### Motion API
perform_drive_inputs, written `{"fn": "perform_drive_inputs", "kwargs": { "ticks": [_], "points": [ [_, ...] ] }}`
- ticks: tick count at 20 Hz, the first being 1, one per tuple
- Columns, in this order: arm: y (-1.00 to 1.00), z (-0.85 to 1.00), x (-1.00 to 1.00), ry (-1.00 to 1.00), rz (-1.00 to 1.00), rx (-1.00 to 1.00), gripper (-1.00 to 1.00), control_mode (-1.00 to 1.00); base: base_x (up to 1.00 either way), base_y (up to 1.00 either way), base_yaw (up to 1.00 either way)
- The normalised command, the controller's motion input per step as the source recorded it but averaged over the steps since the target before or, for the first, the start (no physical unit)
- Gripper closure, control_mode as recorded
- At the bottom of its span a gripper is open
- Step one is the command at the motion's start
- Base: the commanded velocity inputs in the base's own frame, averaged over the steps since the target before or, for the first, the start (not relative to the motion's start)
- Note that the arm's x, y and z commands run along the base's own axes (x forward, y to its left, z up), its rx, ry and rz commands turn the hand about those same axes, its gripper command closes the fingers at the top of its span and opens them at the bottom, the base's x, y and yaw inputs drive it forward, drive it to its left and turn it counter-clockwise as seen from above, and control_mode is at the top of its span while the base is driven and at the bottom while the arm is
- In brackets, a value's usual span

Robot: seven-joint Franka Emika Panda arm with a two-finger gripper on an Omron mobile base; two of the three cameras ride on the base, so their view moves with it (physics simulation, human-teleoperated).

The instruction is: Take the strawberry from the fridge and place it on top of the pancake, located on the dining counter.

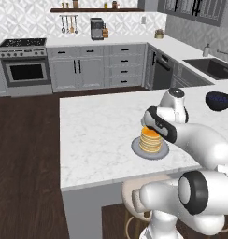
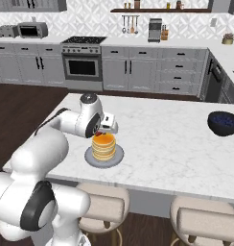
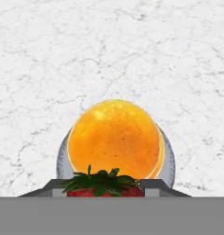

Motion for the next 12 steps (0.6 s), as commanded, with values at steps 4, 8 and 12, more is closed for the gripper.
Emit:
{"fn": "perform_drive_inputs", "kwargs": {
  "ticks": [4, 8, 12],
  "points": [
    [-0.02, -0.17, 0.17, 0.05, 0.00, 0.00, 1.00, -1.00, 0.00, 0.00, 0.00],
    [0.00, -0.27, 0.04, 0.06, 0.00, -0.01, 1.00, -1.00, 0.00, 0.00, 0.00],
    [0.00, -0.28, 0.11, 0.06, 0.00, -0.01, 1.00, -1.00, 0.00, 0.00, 0.00]
  ]
}}
